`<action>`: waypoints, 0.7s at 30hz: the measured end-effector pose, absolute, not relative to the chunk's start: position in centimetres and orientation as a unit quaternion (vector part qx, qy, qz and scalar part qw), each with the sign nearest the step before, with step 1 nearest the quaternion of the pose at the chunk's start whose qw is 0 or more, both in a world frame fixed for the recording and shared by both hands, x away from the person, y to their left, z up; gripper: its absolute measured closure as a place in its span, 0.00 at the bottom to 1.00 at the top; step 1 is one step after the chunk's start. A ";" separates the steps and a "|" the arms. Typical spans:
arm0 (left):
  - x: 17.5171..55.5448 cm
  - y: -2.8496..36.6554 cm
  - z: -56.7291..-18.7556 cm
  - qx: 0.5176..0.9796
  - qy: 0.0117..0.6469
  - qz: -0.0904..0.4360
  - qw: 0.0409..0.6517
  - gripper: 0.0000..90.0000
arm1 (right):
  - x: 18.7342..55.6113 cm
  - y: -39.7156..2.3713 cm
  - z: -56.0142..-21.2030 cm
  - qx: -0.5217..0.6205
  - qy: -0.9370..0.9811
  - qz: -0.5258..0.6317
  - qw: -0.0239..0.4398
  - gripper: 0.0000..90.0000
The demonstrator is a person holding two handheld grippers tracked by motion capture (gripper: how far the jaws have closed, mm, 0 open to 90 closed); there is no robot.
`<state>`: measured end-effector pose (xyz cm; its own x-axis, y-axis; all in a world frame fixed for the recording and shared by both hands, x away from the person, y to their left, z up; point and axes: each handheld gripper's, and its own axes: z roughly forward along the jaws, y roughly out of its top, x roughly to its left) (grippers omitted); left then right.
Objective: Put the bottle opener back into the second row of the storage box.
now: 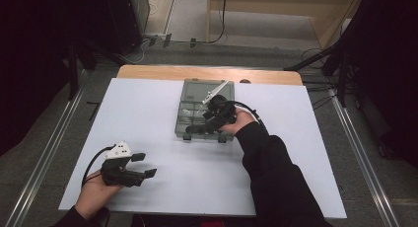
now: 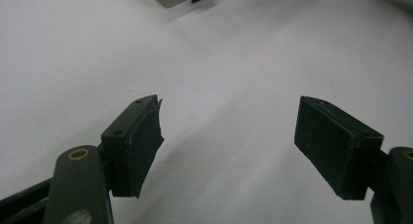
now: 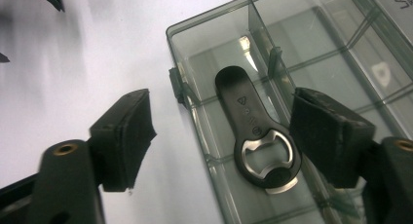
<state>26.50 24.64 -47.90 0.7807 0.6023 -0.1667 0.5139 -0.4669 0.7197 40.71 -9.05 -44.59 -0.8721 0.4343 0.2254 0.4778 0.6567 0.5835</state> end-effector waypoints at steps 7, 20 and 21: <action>26.5 24.6 -47.9 0.855 0.329 0.056 0.398 0.28 | 39.7 -9.3 -44.6 -0.280 -0.902 -0.329 0.018 0.24; 26.6 24.6 -48.0 0.857 0.329 0.055 0.392 0.28 | 36.8 -11.2 -45.0 -0.326 -0.881 -0.343 0.007 0.25; 26.6 24.6 -48.0 0.857 0.329 0.056 0.392 0.28 | 36.5 -11.4 -45.0 -0.327 -0.879 -0.346 0.006 0.25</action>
<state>26.58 24.63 -48.02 0.7777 0.6074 -0.1621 0.5200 -0.4767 0.7088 36.52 -11.37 -45.02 -0.7860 0.5710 0.2369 0.5794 0.5468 0.6044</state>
